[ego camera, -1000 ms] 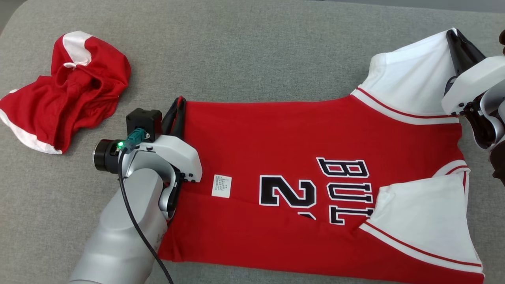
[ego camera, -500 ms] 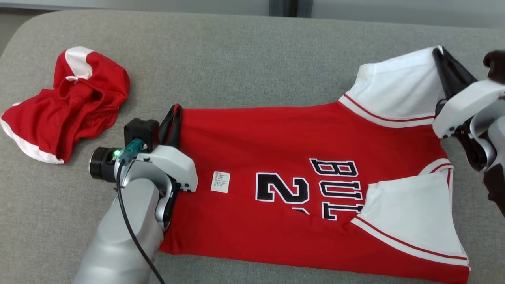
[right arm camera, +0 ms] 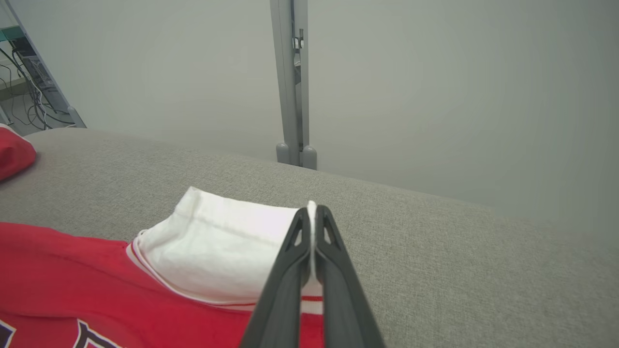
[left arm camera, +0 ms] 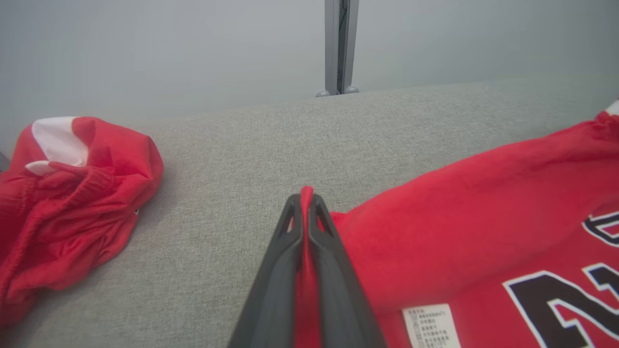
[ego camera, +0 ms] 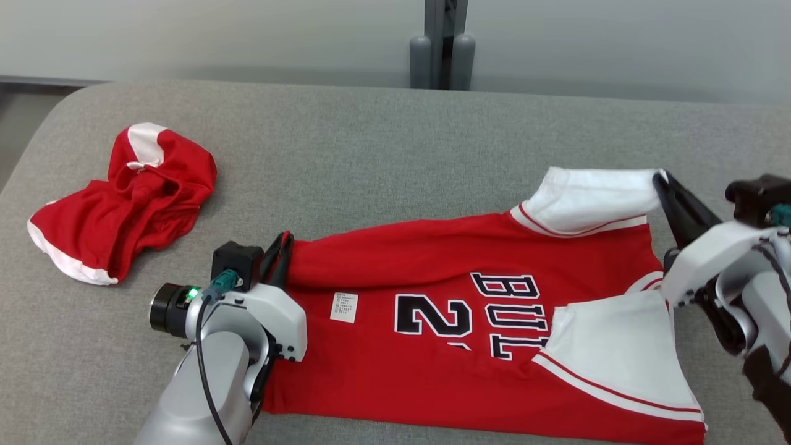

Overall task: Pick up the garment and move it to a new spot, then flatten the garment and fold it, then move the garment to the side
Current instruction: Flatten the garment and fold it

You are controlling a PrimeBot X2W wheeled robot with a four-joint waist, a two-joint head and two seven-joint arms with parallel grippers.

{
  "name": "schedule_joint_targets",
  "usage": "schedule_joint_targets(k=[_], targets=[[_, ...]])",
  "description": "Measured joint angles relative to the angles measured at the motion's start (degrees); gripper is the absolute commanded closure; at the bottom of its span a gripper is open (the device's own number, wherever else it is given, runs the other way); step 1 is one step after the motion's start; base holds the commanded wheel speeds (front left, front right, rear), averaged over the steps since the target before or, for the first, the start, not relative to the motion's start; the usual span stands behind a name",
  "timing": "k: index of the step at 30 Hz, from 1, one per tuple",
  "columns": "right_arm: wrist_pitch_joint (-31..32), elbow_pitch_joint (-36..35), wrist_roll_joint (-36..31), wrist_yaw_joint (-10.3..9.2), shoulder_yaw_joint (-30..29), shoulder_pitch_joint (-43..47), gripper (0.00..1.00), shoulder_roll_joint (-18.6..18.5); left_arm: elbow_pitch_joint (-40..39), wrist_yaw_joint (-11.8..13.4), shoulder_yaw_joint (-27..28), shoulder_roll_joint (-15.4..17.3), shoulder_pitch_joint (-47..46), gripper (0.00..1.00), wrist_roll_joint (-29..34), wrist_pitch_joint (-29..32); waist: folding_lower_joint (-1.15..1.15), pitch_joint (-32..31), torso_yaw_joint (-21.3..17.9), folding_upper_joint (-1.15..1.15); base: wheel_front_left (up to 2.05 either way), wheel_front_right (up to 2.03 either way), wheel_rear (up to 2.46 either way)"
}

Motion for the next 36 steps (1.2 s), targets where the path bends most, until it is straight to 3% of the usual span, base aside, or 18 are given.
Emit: schedule_joint_targets(k=[8,13,23,36], targets=[[0.0,-2.4,3.6,0.0,2.6,7.1,1.0,-1.7,-1.1,-0.8,-1.8,1.5,2.7,1.0,2.1,0.0,0.0,-3.4,-0.3,0.0,0.0,0.0,0.0],[1.7,-3.8,9.0,0.0,6.6,10.1,1.0,-4.6,-1.5,-2.1,-4.1,2.2,4.4,1.0,3.7,0.0,0.0,-4.6,-0.1,0.0,0.0,0.0,0.0],[11.3,-11.4,19.9,0.0,11.5,11.5,1.0,-10.8,-2.3,-2.4,-6.7,3.2,5.5,1.0,6.0,0.0,0.0,-5.4,-0.3,0.0,0.0,0.0,0.0],[27.0,-22.5,36.5,0.0,12.3,14.8,1.0,-17.3,-2.3,-3.0,-9.5,4.3,7.8,1.0,7.1,0.0,0.0,-7.1,0.6,0.0,0.0,0.0,0.0]])
